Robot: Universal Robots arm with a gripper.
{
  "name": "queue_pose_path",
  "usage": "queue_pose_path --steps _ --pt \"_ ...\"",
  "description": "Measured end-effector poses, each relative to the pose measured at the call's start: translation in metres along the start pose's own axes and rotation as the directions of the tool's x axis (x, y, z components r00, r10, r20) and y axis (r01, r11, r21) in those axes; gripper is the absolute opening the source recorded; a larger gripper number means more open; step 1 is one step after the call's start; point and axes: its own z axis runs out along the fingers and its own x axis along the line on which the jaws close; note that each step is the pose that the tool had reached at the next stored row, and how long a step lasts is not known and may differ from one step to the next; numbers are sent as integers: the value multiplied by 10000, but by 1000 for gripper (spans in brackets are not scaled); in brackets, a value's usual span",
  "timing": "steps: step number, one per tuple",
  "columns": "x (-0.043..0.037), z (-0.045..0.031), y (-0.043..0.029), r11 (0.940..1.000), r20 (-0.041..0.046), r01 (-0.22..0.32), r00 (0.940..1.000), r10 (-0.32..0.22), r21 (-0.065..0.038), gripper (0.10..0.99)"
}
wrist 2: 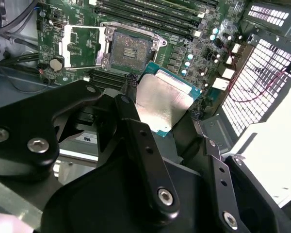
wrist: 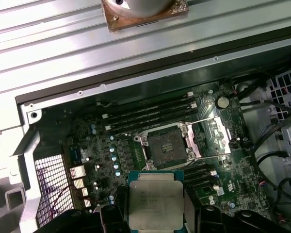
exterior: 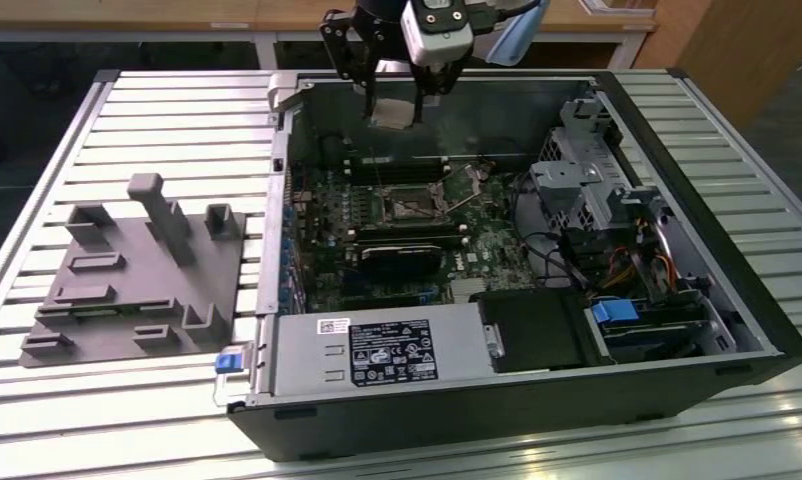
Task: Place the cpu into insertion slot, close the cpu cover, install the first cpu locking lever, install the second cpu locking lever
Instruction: 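Place the cpu into insertion slot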
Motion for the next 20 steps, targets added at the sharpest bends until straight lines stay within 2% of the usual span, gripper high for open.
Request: queue_pose_path --steps 20 --pt "0 0 0 9979 58 -652 9979 652 -8 541"
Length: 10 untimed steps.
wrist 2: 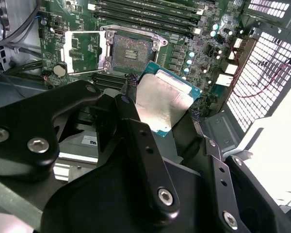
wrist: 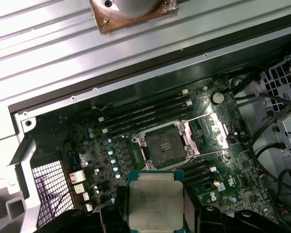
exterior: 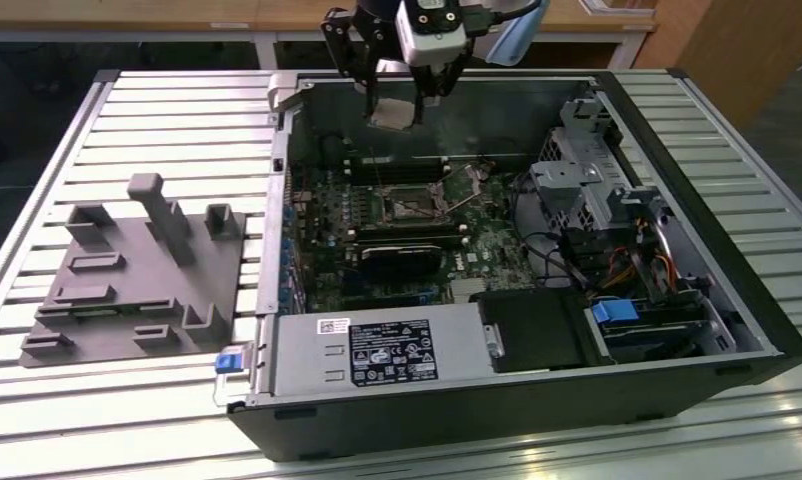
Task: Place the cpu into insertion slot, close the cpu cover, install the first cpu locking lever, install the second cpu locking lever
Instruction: 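Place the cpu into insertion slot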
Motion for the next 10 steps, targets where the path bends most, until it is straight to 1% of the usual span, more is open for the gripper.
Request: queue_pose_path --steps 10 --pt "0 0 0 9998 19 -214 9998 214 -2 541"
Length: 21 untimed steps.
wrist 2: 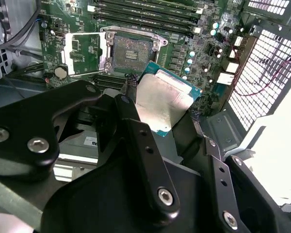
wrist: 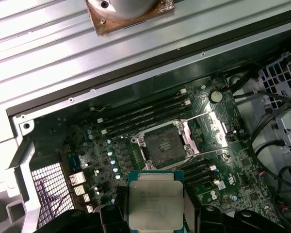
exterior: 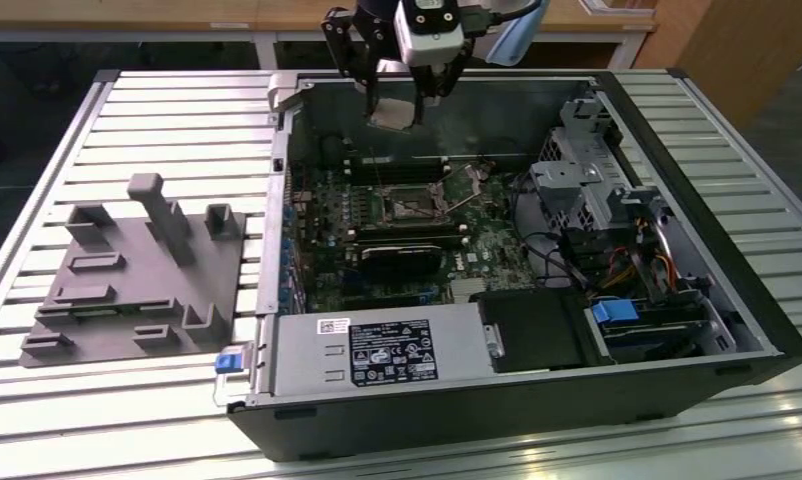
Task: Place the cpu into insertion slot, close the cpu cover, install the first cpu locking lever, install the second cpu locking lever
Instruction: 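Place the cpu into insertion slot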
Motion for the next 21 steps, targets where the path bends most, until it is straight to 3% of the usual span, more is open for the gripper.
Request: queue_pose_path --steps 2,21 --pt "0 0 0 9996 23 -265 9996 265 -3 541" --pt "0 0 0 9973 65 -733 9973 733 -10 541"
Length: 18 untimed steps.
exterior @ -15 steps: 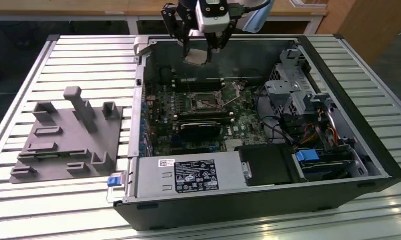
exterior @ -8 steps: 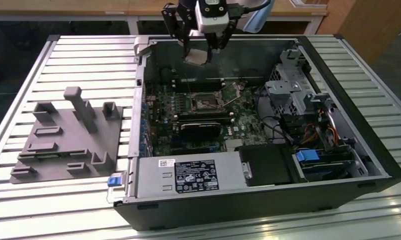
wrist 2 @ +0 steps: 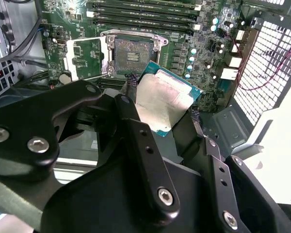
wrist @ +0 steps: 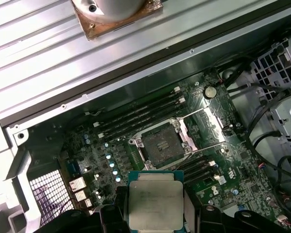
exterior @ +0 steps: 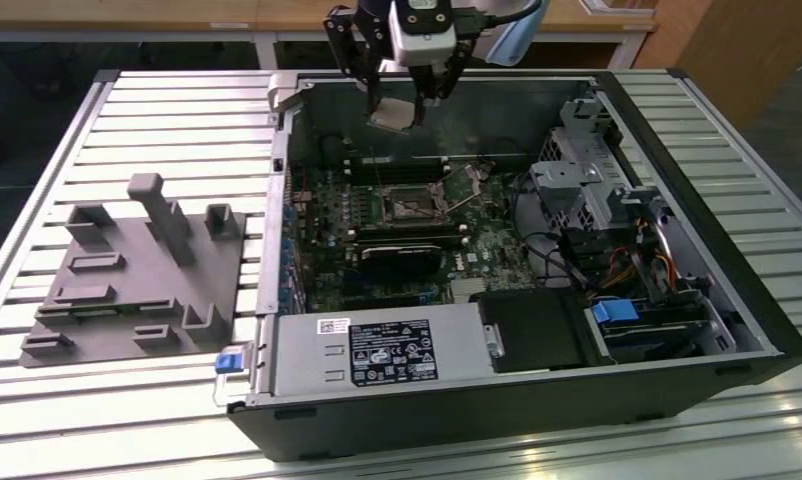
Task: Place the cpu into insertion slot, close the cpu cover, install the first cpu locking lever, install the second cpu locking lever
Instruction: 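Place the cpu into insertion slot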
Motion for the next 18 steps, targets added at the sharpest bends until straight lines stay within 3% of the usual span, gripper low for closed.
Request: queue_pose_path --steps 18 --pt "0 0 0 9991 39 -436 9990 436 -3 541"
